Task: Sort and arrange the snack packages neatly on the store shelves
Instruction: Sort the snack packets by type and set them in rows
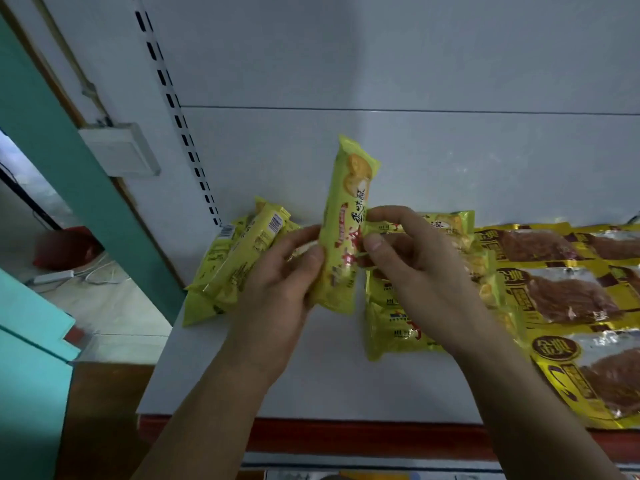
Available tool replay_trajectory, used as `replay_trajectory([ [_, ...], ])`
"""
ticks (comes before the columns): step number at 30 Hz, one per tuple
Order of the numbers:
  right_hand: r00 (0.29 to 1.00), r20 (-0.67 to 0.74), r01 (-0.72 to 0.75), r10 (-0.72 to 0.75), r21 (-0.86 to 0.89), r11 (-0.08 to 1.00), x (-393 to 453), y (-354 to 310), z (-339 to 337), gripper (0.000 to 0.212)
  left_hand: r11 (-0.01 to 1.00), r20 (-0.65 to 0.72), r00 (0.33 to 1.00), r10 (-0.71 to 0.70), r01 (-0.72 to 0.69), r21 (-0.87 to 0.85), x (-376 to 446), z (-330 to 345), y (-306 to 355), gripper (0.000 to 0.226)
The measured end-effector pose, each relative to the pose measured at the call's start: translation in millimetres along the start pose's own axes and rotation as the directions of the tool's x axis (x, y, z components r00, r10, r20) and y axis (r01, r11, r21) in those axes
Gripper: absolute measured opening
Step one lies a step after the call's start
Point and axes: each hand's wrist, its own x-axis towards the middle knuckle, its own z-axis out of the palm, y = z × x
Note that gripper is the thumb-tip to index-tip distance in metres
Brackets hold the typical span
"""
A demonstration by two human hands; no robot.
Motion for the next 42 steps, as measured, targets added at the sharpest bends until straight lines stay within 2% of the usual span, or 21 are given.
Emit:
replay_trajectory([
  [2,1.0,0.013,0.017,-0.018,0.087,0.996,-2,-6,2,0.023,0.983,0.054,0.997,0.057,-0.066,0.174,-1,-3,-3,0.024],
  [6,1.0,0.015,0.007,-0.009,0.151,0.988,-8,-14,-2,0.03,0.926,0.089,0.99,0.109,-0.134,0.353,0,-7,1,0.025],
  [9,0.999,-0.007,-0.048,0.05,0.201,0.979,-11,-17,-4,0.034,0.946,0.055,0.995,0.088,-0.101,0.308,3,-8,7,0.021],
  [12,0.997,-0.007,-0.07,0.074,0.236,0.969,-13,-16,-8,0.028,0.951,0.038,0.996,0.075,-0.083,0.297,7,-7,14,0.036],
  [15,0.995,0.001,-0.1,0.104,0.272,0.957,-15,-13,-11,0.032,0.948,0.048,0.996,0.072,-0.084,0.308,15,-3,21,0.039],
  [18,0.986,-0.044,-0.128,0.158,0.397,0.909,-15,-15,-12,0.044,0.935,0.147,0.987,-0.071,0.015,0.355,14,1,19,0.043],
  [20,0.978,-0.099,-0.116,0.184,0.473,0.873,-13,-14,-15,0.052,0.931,0.195,0.97,-0.144,0.066,0.359,8,0,12,0.036],
  [22,0.969,-0.129,-0.116,0.212,0.521,0.846,-12,-10,-19,0.06,0.963,0.16,0.98,-0.121,0.076,0.258,1,-3,5,0.034],
  [23,0.968,-0.121,-0.118,0.218,0.548,0.828,-13,-9,-22,0.061,0.967,0.12,0.99,-0.071,0.039,0.253,0,-5,4,0.034],
  [24,0.969,-0.11,-0.117,0.219,0.577,0.808,-12,-9,-26,0.059,0.954,0.096,0.995,-0.009,-0.02,0.3,0,-8,5,0.032],
  [26,0.967,-0.109,-0.109,0.232,0.643,0.758,-9,-11,-40,0.049,0.905,0.136,0.988,0.078,-0.127,0.405,-1,-11,15,0.029],
  [27,0.966,-0.116,-0.104,0.233,0.646,0.756,-5,-12,-50,0.043,0.89,0.164,0.982,0.096,-0.159,0.429,-1,-12,23,0.029],
  [31,0.989,-0.077,-0.078,0.127,0.461,0.884,6,-18,-84,0.014,0.869,0.155,0.975,0.161,-0.214,0.446,4,-19,51,0.028],
  [34,0.992,-0.098,-0.043,0.082,0.35,0.936,8,-19,-89,0.016,0.845,0.126,0.97,0.206,-0.241,0.478,12,-23,61,0.033],
  [39,0.985,-0.13,-0.073,0.116,0.299,0.951,9,-14,-85,0.022,0.946,0.053,0.98,0.189,-0.197,0.258,21,-37,61,0.056],
  [41,0.979,-0.151,-0.082,0.135,0.313,0.946,8,-9,-78,0.02,0.954,0.047,0.98,0.195,-0.201,0.225,19,-37,59,0.051],
  [42,0.978,-0.161,-0.079,0.135,0.312,0.947,8,-7,-75,0.019,0.954,0.028,0.98,0.197,-0.199,0.225,18,-37,57,0.041],
])
